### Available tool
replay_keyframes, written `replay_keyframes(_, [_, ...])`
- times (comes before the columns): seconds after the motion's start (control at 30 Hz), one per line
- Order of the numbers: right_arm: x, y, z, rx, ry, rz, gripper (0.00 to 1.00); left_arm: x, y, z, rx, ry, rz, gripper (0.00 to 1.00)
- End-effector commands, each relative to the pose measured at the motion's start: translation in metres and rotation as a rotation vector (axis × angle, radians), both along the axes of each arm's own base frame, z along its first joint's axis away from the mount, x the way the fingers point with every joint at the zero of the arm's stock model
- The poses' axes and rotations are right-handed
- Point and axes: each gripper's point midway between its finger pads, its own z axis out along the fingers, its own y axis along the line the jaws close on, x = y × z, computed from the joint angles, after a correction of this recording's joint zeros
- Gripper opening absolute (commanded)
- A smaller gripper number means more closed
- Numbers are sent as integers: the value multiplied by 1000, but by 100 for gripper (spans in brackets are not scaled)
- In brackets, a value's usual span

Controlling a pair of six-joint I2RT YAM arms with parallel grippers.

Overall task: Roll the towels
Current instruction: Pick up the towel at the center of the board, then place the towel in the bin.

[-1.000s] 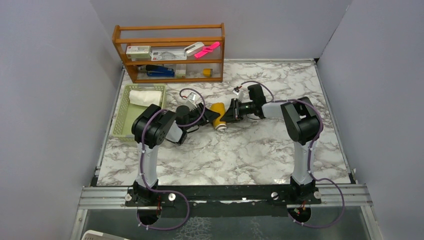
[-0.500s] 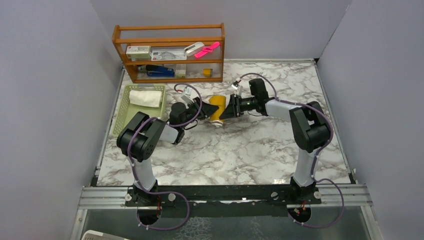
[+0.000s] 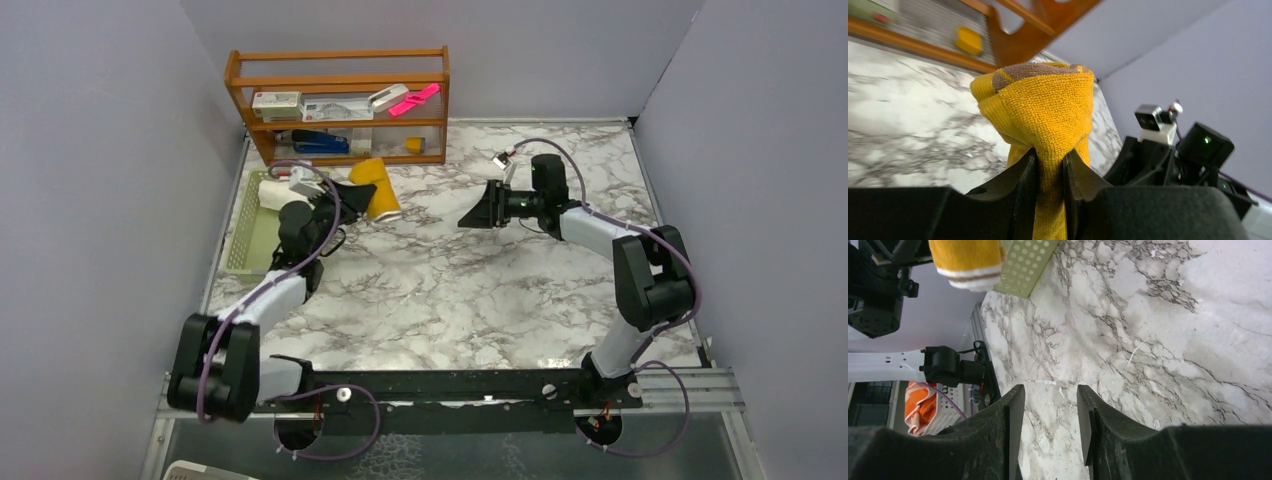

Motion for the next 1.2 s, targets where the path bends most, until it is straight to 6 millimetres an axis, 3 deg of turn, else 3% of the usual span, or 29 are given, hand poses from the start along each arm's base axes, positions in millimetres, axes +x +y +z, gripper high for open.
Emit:
replay_keyframes(0.0, [-1, 1, 10, 10, -69, -4, 44, -13, 62, 21, 112, 16, 232, 0])
replay_keyframes(0.1, [-5, 2, 8, 28, -61, 10, 45, -28, 112, 30, 191, 64, 435, 0])
replay_keyframes(0.23, [-10, 3, 6, 45, -52, 22, 47, -47, 165, 21, 271, 177, 601, 0])
replay_keyframes(0.5, [-18, 10, 14, 62, -68, 48, 48, -45, 225, -33, 124, 331, 650, 0])
replay_keyframes(0.63, [-23, 11, 15, 64, -70, 59, 48, -34, 242, -46, -18, 344, 656, 0])
replay_keyframes(0.87, [-27, 10, 11, 63, -63, 67, 48, -19, 246, -67, -304, 329, 686, 0])
replay_keyframes(1.17, [-28, 12, 8, 72, -54, 75, 48, -14, 270, -78, -412, 323, 845, 0])
